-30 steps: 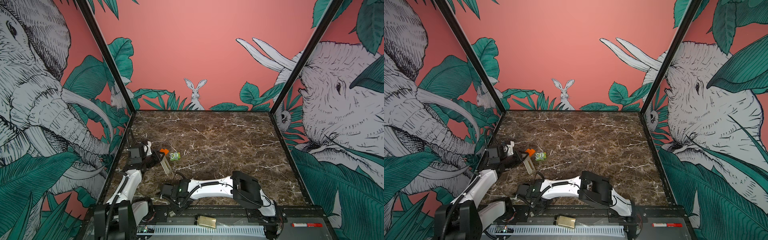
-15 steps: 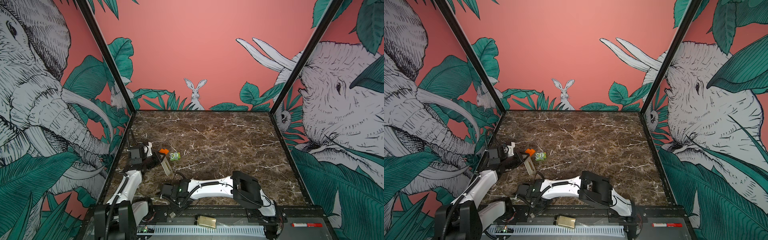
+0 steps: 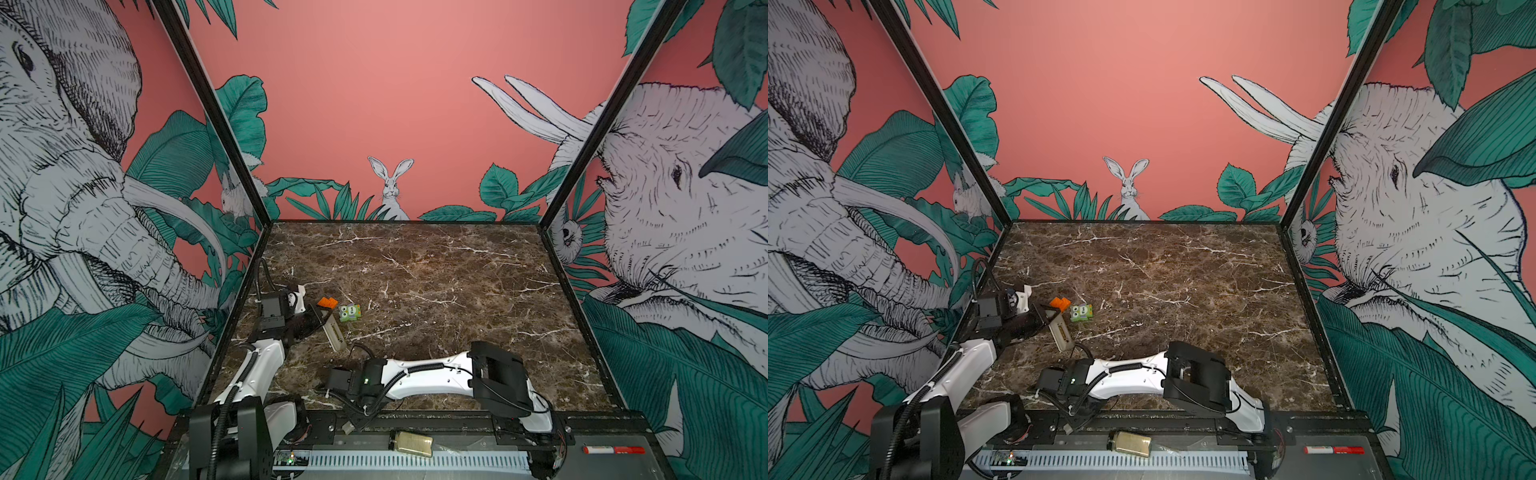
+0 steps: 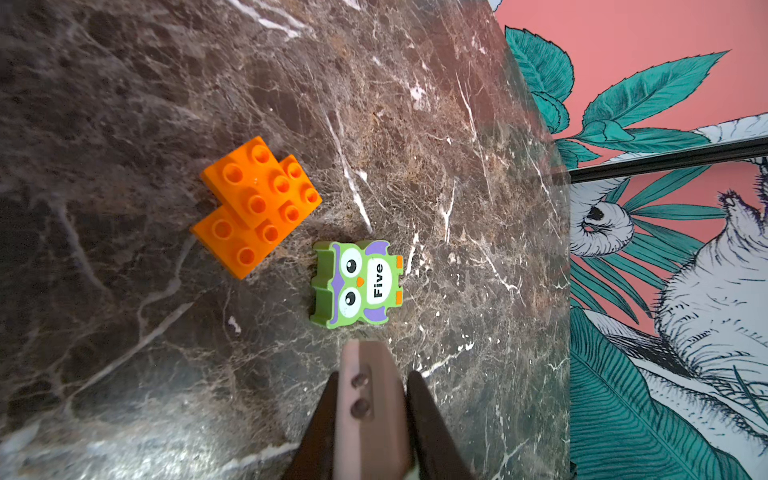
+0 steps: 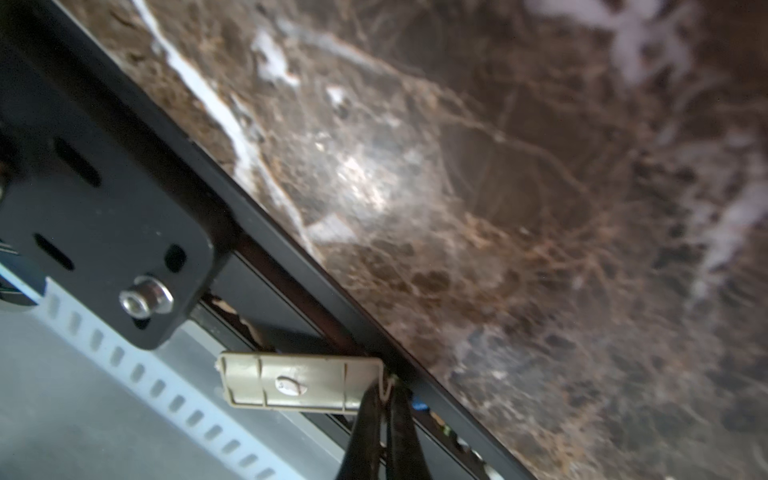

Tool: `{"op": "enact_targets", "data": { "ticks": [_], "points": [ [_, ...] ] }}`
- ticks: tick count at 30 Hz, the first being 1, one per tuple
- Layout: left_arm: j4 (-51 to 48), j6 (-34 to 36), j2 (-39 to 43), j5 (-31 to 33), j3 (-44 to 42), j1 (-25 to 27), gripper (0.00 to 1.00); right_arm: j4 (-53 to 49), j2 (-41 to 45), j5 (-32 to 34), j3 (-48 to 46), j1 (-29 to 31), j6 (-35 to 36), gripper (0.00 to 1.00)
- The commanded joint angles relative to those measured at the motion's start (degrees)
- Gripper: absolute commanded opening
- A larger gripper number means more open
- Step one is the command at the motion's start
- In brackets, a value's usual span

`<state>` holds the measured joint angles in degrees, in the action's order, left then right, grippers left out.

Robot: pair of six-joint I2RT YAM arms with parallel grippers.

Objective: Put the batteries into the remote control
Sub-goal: 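Carry the cover onto the table near the batteries and open the right gripper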

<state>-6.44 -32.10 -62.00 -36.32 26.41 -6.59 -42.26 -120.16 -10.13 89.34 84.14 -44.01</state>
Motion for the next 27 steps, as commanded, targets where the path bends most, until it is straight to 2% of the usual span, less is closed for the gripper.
{"op": "enact_targets", "data": {
  "ticks": [1,12,19,23,27],
  "points": [
    [2.98,-0.26,-0.11,-1.88,-0.81,-0.26,0.0,1.38,4.53,2.47,-1.88,-0.62,1.0,0.0],
    [10.12,-3.39,-6.01,-7.1,-0.69,0.78,0.0,1.07,11.23,3.74,-7.26,-4.6,3.12,0.0],
    [7.0,-0.6,-5.28,-5.83,-0.05,7.45,0.0,-4.09,19.98,3.94,-13.79,-10.23,7.99,0.0],
    [4.94,0.49,-3.88,-4.87,-0.36,8.58,0.0,-7.45,25.41,4.6,-20.2,-13.64,10.92,0.0],
    [8.46,-0.45,-3.93,-6.07,-0.88,11.05,0.0,-9.02,30.78,5.81,-24.73,-17.24,12.94,0.0]
  ]
}}
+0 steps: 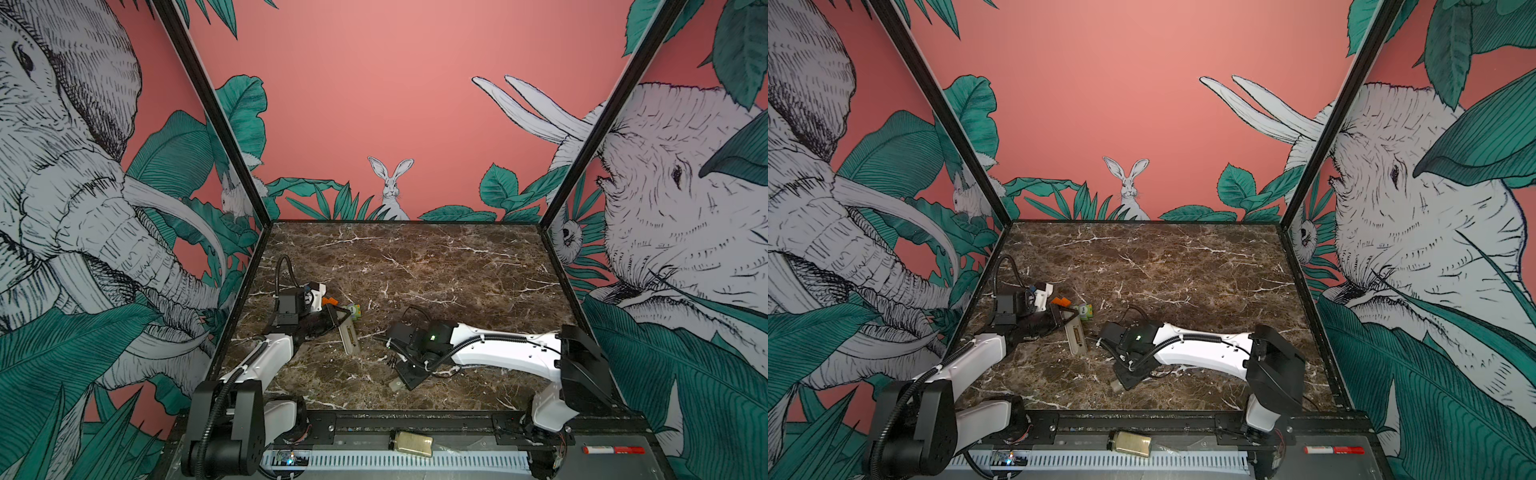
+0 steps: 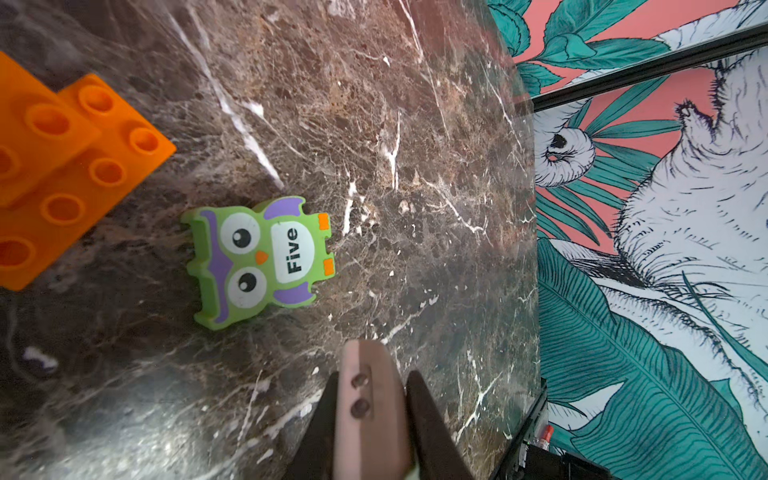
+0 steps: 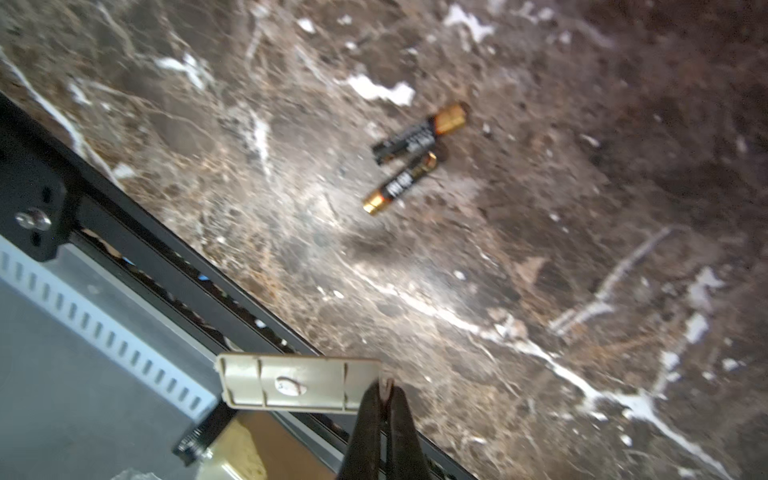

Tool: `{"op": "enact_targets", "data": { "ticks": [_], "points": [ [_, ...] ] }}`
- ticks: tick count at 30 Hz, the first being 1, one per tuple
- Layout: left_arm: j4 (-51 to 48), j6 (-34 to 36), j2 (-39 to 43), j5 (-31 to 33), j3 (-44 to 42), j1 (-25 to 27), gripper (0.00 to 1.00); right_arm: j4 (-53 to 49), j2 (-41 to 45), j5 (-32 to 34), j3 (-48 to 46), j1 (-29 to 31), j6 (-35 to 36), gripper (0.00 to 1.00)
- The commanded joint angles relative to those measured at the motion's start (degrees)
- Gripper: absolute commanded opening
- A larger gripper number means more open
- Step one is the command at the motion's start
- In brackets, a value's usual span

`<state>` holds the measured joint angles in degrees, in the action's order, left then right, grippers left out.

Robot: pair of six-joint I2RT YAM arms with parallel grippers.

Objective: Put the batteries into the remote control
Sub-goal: 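Carry the cover onto the table near the batteries and open the right gripper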

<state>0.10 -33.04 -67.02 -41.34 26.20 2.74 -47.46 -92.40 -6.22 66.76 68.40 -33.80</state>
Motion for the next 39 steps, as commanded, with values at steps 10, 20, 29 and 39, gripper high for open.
{"op": "enact_targets", "data": {
  "ticks": [10,20,29,39],
  "points": [
    [9.24,-2.63,2.98,-2.85,-3.16,7.64,0.0,-3.14,4.67,5.08,-8.29,-11.37,7.41,0.0],
    [15.88,-5.25,0.59,-6.53,-3.78,8.43,0.0,0.48,-3.98,5.04,-5.54,-15.21,10.24,0.0],
    [19.77,-8.48,-0.29,-9.85,-4.28,8.59,0.0,-0.04,-6.36,9.54,-3.15,-15.85,12.69,0.0],
    [21.45,-8.93,-2.92,-10.38,-4.06,9.62,0.0,-0.43,-6.92,11.97,-2.58,-16.02,13.32,0.06]
  ]
}}
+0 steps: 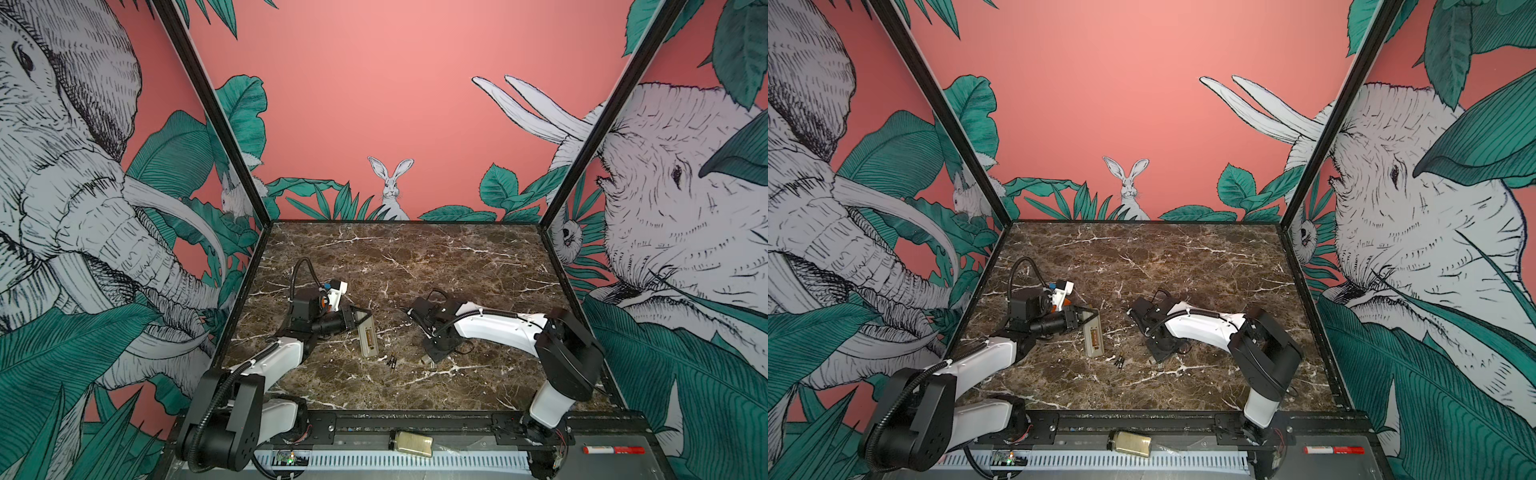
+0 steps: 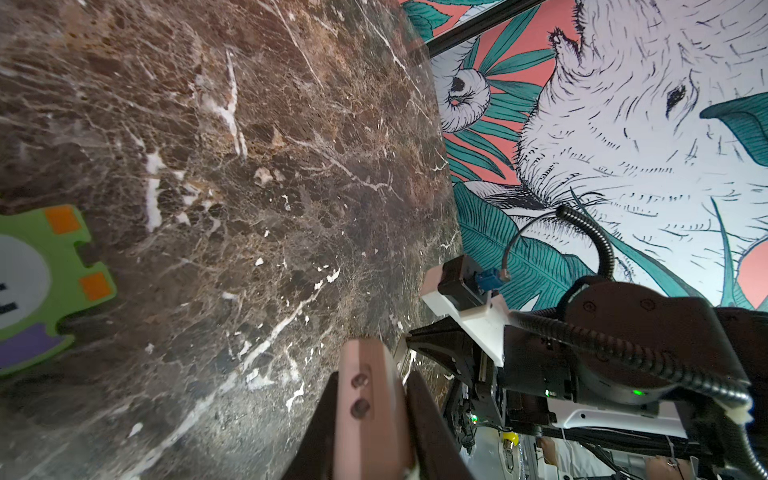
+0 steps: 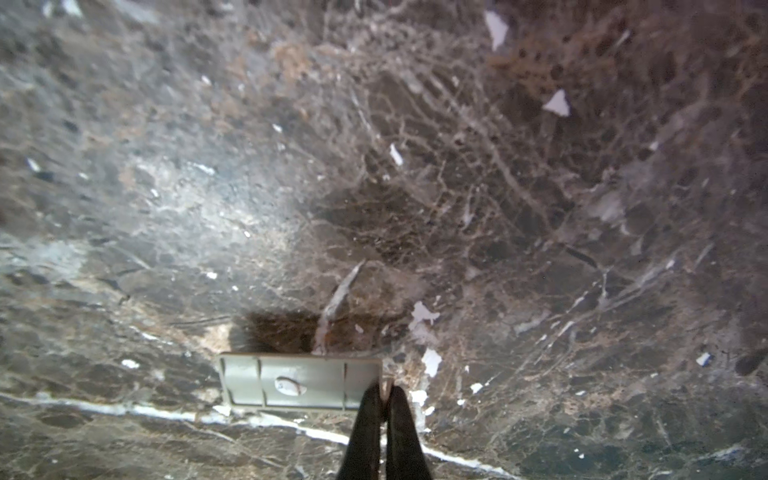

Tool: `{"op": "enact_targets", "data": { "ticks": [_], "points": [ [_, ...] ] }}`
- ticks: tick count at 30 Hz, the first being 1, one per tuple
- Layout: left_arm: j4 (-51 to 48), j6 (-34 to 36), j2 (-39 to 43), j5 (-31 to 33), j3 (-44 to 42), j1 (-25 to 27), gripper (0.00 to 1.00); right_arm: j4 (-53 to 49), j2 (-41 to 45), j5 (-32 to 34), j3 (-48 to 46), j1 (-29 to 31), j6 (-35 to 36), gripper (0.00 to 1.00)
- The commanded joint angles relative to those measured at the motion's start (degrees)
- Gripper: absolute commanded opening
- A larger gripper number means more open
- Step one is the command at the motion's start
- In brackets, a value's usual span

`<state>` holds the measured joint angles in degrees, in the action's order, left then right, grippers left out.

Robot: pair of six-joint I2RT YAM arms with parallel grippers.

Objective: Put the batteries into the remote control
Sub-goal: 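Carry the cover onto the table near the batteries and open the right gripper, then move the right gripper over the two AA batteries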

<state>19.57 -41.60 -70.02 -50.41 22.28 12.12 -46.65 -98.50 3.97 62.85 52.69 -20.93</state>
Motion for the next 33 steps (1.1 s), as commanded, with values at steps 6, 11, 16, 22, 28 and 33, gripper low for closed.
{"op": "enact_targets", "data": {
  "ticks": [6,11,16,22,28,33],
  "points": [
    [0.76,0.18,0.66,-0.53,-0.13,0.19,0.0,-1.64,0.15,2.72,1.54,-0.36,-0.32,0.2],
    [0.64,-0.08,1.41,-0.21,-0.31,0.19,0.0,-3.22,1.06,3.5,3.14,-0.31,-1.03,0.3],
    [-0.94,0.3,2.75,0.45,-0.69,0.19,0.0,-5.6,2.08,3.13,7.83,-0.3,-3.62,0.38],
    [-1.2,0.05,3.91,0.55,-1.62,0.23,0.0,-5.68,1.06,-1.8,11.57,-0.08,-9.24,0.44],
    [-1.39,-0.06,4.57,0.59,-2.05,0.2,0.0,-5.23,-0.14,-4.35,13.77,1.05,-13.06,0.49],
    [-0.33,-0.7,4.29,0.23,-1.99,0.18,0.0,-5.18,-1.27,-5.24,14.97,2.25,-14.7,0.56]
  ]
}}
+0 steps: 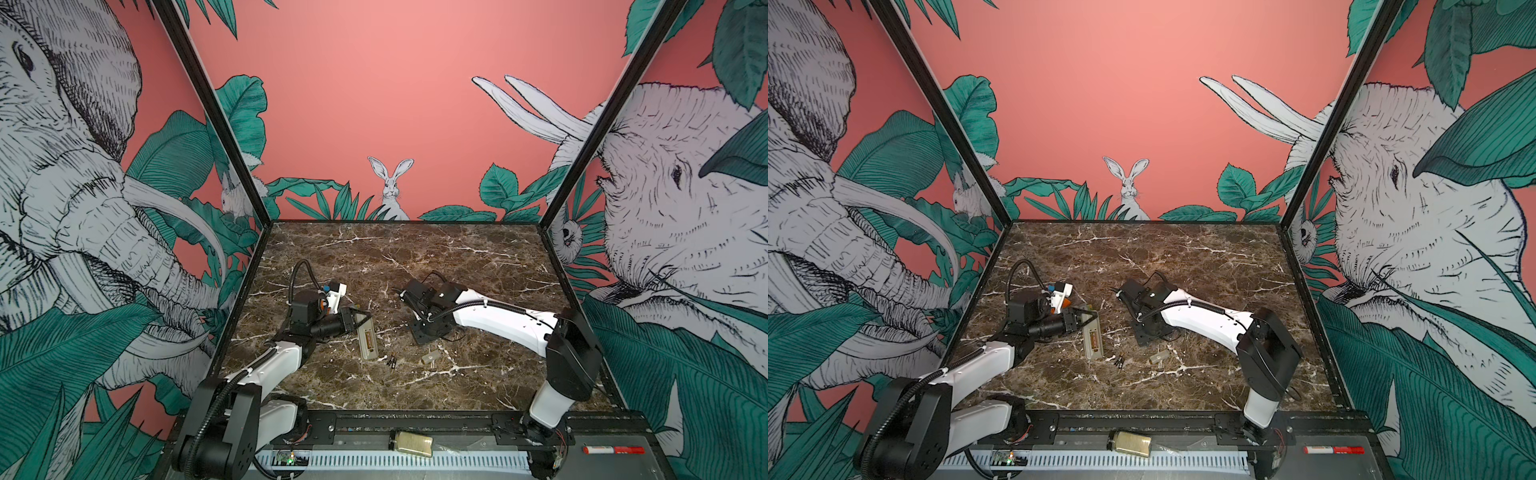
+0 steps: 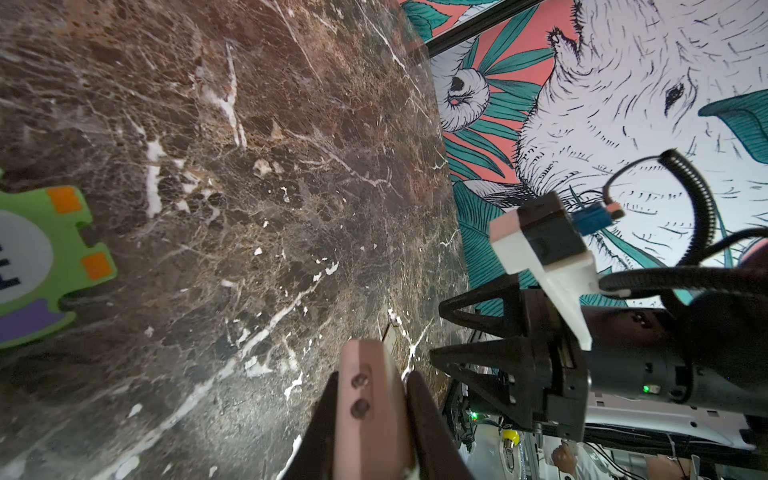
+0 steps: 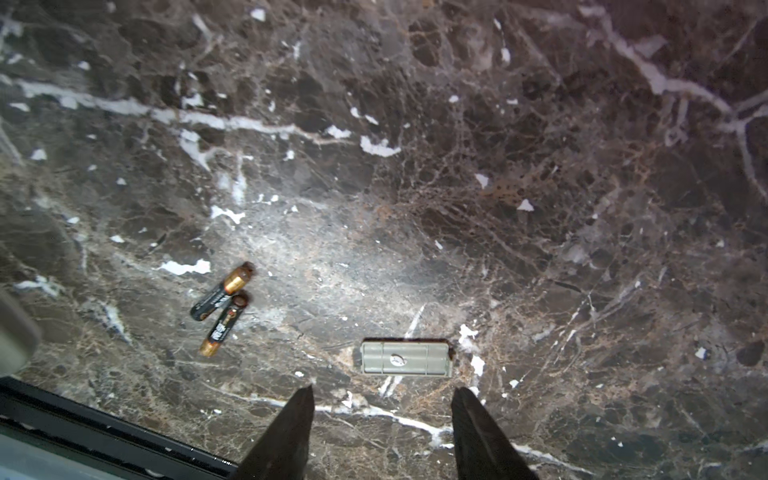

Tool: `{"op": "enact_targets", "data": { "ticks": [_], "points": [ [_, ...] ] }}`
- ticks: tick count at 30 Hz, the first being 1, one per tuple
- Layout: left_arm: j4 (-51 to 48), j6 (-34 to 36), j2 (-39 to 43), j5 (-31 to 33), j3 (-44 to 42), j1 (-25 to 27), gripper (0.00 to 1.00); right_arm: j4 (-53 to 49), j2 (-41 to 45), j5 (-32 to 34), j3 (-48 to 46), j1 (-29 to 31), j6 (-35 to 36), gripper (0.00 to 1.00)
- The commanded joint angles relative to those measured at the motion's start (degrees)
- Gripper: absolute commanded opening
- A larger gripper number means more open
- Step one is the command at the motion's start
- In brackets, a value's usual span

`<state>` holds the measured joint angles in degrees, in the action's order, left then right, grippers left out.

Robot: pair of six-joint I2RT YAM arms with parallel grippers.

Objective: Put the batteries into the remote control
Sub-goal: 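Move the right gripper over the two AA batteries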

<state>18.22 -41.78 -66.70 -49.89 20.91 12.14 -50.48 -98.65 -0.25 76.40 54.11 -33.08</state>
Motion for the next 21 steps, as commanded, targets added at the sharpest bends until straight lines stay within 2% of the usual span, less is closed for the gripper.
{"op": "enact_targets", "data": {
  "ticks": [1,7,14,21],
  "points": [
    [1.16,-0.65,0.91,-0.3,-0.6,0.16,0.0,-1.36,-1.37,-1.27,1.55,1.02,-2.91,0.57],
    [0.26,-0.31,0.94,0.1,-0.42,0.18,0.0,-1.29,-3.14,-2.28,2.32,2.18,-4.4,0.58],
    [-3.26,0.78,1.6,4.56,-0.39,0.12,0.0,-2.06,-4.97,-1.88,4.02,3.89,-6.45,0.58],
    [-4.09,0.94,2.1,6.45,-0.79,0.16,0.0,-2.08,-6.17,-1.4,4.43,6.04,-9.4,0.55]
  ]
}}
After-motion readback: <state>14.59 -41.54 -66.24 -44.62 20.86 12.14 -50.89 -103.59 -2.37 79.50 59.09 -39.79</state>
